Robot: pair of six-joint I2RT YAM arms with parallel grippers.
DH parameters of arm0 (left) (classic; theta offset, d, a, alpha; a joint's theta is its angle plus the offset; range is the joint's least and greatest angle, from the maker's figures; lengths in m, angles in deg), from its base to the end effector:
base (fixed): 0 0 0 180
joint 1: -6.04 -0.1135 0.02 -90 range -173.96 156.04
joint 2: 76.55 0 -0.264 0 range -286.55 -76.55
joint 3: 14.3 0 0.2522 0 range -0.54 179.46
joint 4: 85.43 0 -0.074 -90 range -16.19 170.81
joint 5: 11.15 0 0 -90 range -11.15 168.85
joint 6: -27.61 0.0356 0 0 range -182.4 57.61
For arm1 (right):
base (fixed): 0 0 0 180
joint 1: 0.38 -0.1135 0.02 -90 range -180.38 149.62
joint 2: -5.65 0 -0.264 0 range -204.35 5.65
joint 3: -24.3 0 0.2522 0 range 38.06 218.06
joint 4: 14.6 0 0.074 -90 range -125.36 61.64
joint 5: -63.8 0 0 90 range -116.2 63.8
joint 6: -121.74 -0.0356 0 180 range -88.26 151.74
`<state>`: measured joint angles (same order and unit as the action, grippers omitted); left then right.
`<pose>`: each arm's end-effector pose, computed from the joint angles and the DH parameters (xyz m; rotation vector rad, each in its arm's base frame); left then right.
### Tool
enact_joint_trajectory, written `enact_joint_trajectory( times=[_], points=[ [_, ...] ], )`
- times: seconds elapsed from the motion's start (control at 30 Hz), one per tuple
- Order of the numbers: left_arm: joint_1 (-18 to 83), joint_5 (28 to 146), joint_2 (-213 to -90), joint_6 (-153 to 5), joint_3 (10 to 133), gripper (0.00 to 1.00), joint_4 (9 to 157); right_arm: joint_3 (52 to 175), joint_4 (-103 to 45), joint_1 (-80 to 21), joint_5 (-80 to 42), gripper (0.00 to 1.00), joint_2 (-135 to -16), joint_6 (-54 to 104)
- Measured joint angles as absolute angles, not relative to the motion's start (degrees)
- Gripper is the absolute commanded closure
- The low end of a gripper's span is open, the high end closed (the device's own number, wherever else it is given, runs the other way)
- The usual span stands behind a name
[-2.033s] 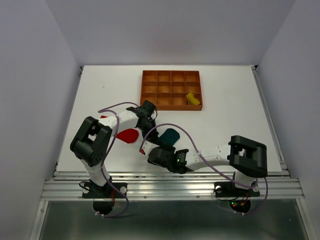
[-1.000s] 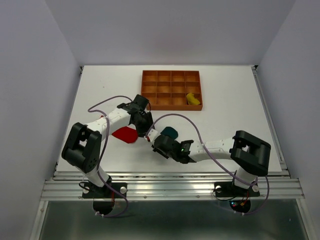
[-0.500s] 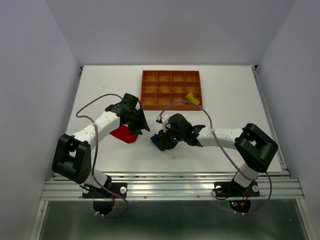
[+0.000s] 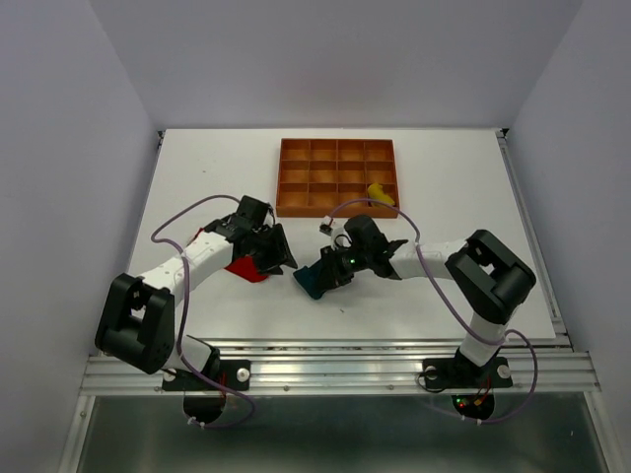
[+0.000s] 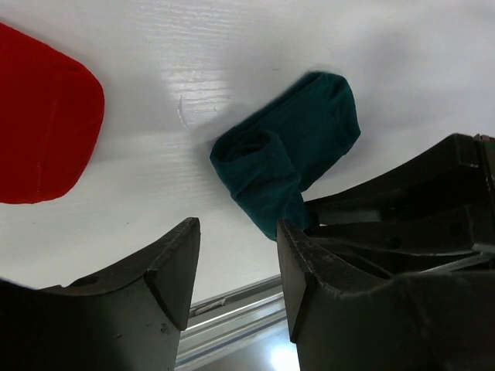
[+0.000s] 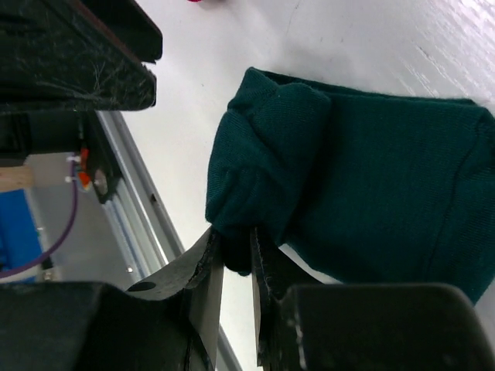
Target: Roll the socks
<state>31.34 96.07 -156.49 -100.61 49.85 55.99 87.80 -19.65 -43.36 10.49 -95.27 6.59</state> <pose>0.2482 -0.1290 0.2170 -0.1705 2.6545 -0.7914 0.2386 0.2514 0.1502 -0.7445 2.4017 1.2971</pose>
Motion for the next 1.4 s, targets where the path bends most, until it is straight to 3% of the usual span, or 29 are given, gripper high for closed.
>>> enact_joint_trajectory(
  times=[0.93,1.27,1.4],
  points=[
    [36.33,99.76,-162.92,-102.27,46.81,0.44,65.28,82.22,-4.68,-37.13,18.66,0.96,-101.81,-12.27],
    [37.55,99.67,-166.81,-103.45,46.92,0.51,67.57,82.22,-4.02,-37.09,19.3,0.92,-102.94,-13.08],
    [37.62,99.65,-167.88,-104.0,47.38,0.57,67.94,82.22,-4.02,-36.7,19.36,0.86,-102.94,-13.06]
  ],
)
